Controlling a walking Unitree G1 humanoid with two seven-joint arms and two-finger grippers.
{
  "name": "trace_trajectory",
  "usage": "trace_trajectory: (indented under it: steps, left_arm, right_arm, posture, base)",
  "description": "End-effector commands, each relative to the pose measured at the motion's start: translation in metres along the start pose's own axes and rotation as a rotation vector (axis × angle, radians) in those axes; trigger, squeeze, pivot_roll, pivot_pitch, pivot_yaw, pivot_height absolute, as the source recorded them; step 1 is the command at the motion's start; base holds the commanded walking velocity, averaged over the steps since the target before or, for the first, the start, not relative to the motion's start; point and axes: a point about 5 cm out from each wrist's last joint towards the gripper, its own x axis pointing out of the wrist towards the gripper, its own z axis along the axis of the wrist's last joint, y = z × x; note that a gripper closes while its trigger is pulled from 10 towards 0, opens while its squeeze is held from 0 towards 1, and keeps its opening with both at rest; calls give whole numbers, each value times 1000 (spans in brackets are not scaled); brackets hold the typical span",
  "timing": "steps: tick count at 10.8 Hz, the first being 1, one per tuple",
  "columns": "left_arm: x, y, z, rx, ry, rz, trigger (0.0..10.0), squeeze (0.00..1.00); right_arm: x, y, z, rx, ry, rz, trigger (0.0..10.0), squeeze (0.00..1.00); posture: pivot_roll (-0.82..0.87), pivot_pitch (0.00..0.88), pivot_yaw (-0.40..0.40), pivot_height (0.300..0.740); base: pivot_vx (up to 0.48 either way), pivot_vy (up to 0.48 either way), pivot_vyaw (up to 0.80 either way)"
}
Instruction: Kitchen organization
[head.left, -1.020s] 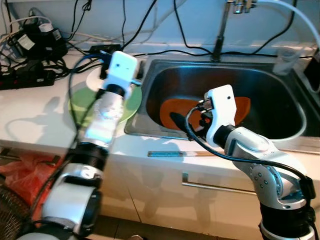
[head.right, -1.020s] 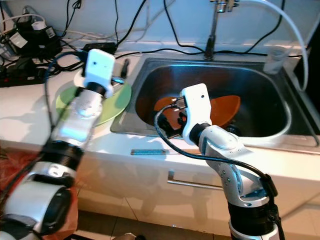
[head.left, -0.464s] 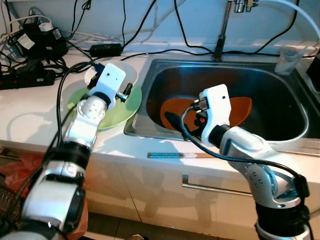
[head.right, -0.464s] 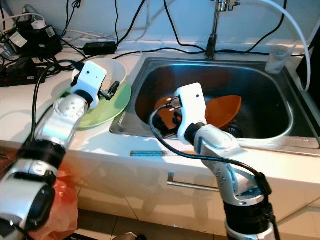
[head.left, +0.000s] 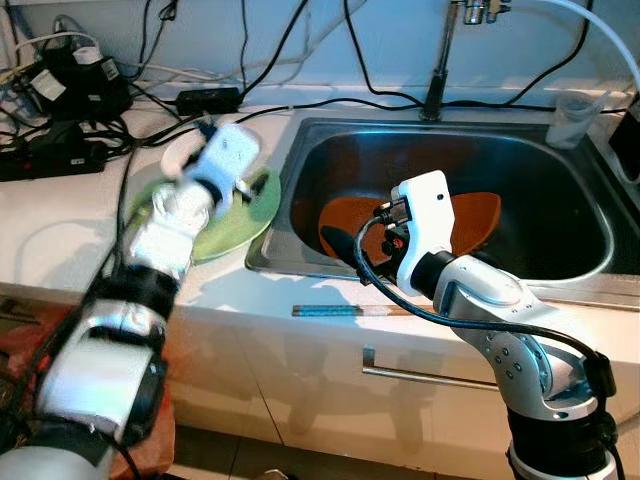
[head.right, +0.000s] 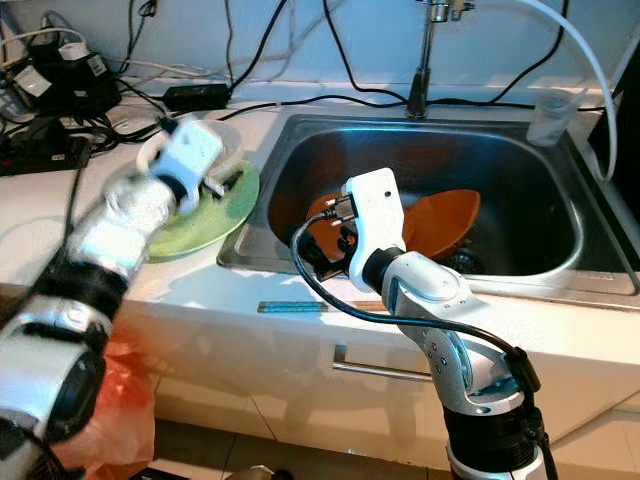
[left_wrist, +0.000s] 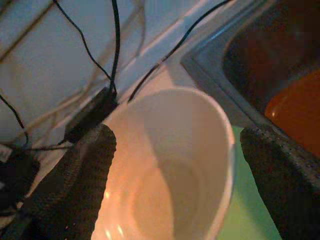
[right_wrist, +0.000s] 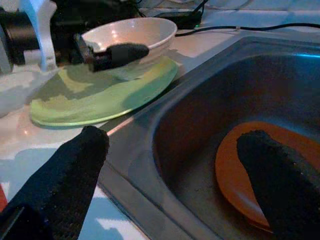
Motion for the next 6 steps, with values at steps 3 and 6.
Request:
trace_trajectory:
  steps: [3, 6]
  left_arm:
    - [-1, 2, -13, 41, 99, -126, 10000, 0]
    - [-3, 7, -24, 51, 146, -121, 10000, 0]
  right_arm:
    - [-2, 2, 2, -2, -9, 4, 10000, 0]
    - [-5, -1, 1, -2, -7, -12, 10000, 0]
  posture:
    - [-60, 0, 111, 740]
    - [-70, 0, 113, 740]
  base:
    - [0, 0, 0]
    - [0, 0, 0]
